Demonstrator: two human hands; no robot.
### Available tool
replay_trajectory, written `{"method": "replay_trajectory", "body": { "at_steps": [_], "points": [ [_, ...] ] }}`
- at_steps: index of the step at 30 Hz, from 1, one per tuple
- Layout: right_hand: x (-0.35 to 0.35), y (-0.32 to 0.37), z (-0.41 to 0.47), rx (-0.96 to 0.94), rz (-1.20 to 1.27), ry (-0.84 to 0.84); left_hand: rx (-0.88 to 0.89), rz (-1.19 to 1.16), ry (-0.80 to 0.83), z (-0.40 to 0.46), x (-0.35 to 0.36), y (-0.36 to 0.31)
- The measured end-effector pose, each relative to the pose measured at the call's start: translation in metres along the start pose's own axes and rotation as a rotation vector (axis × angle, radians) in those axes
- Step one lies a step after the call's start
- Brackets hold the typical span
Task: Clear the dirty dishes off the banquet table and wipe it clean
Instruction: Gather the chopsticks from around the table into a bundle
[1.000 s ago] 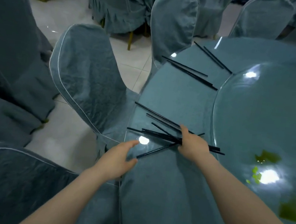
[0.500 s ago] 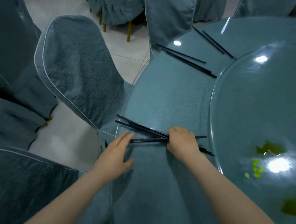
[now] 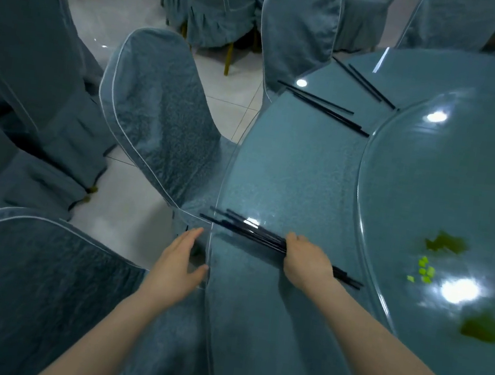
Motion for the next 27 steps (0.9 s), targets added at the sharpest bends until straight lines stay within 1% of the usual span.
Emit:
{"method": "replay_trajectory", "body": {
  "at_steps": [3, 5, 7, 10, 14, 16, 18, 20, 24, 27],
  "points": [
    [0.005, -0.007, -0.024, 0.117, 0.283, 0.019, 0.001, -0.051, -0.012, -0.01, -0.009, 0.002],
    [0.007, -0.012, -0.046, 0.231, 0.505, -0.028, 0.008, -0.075, -0.008, -0.016, -0.013, 0.002],
    [0.008, -0.018, -0.072, 0.337, 0.66, -0.104, 0.03, -0.116, 0.009, -0.022, -0.015, -0.001],
    [0.006, -0.021, -0.113, 0.474, 0.826, -0.236, 0.104, -0.184, 0.065, -0.031, -0.017, -0.012],
    [0.003, -0.025, -0.167, 0.621, 1.066, -0.51, 0.157, -0.168, 0.184, -0.042, -0.015, -0.017],
    [0.001, -0.026, -0.194, 0.674, 1.127, -0.602, 0.182, -0.131, 0.226, -0.051, -0.014, -0.019],
    [0.001, -0.03, -0.216, 0.69, 1.131, -0.684, 0.203, -0.113, 0.247, -0.058, -0.014, -0.021],
    [0.008, -0.032, -0.236, 0.703, 1.145, -0.724, 0.225, -0.093, 0.272, -0.068, -0.015, -0.021],
    [0.036, -0.03, -0.256, 0.761, 1.253, -0.684, 0.233, -0.084, 0.303, -0.086, -0.014, -0.017],
    [0.045, -0.022, -0.258, 0.734, 1.255, -0.645, 0.229, -0.084, 0.293, -0.1, -0.014, -0.012]
  ]
}}
Point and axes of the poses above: each hand's wrist, its own z-axis towards the middle knuckle, its own x-axis out of the palm, y = z × x, the point moved 7 cm from there along z, towards the middle knuckle, and after that the axes turned 12 degrees about -z, right-handed, at the moved point
